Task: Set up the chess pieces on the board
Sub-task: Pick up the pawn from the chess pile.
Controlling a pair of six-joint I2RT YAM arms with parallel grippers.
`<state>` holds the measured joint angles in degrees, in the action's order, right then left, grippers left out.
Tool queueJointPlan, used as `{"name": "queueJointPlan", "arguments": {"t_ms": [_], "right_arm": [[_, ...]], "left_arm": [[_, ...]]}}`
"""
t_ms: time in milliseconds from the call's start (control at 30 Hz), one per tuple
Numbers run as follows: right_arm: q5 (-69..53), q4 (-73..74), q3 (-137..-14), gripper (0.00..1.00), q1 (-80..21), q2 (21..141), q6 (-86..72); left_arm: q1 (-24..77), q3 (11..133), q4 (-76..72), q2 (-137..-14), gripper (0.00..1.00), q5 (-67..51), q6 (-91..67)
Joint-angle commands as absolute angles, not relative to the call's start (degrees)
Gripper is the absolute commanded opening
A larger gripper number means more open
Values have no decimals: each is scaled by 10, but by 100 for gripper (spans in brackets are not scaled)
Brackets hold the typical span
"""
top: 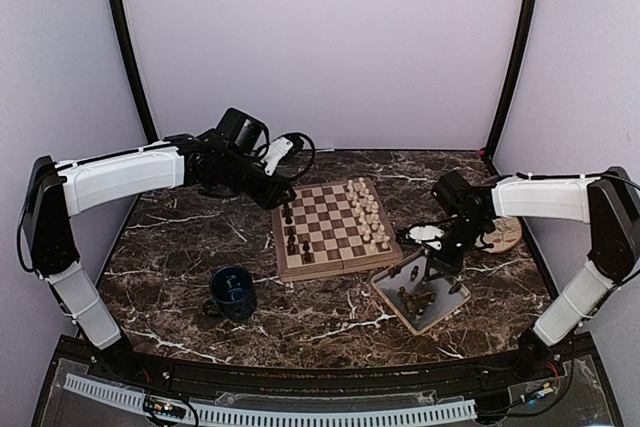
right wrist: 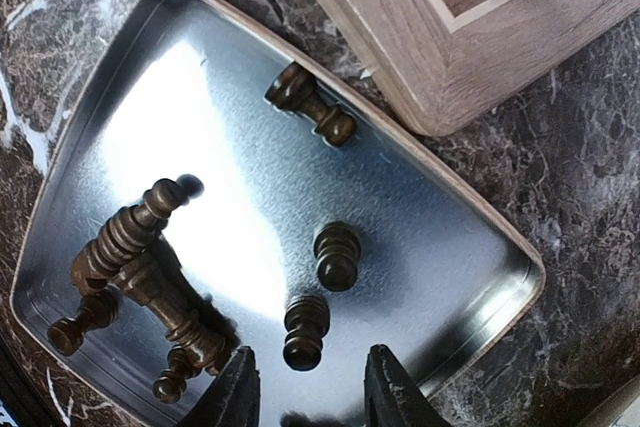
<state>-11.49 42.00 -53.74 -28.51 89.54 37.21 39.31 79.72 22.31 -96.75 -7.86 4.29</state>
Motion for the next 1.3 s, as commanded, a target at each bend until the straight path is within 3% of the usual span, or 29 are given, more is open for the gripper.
{"name": "queueJointPlan", "arguments": {"t_ms": [0, 500, 967, 1267], "right_arm": [[-102, 409, -533, 36, -290, 910, 364], [-142, 421, -555, 7, -289, 947, 366], [-166, 503, -620, 6, -277, 931, 388], [-116, 539, -815, 6, -339, 990, 371]], "left_arm": [[393, 797, 216, -966, 32, -86, 38], [393, 802, 228, -978, 32, -87, 38], [396, 812, 244, -985, 32, -71, 34], [378, 814, 247, -968, 32, 18, -17]]}}
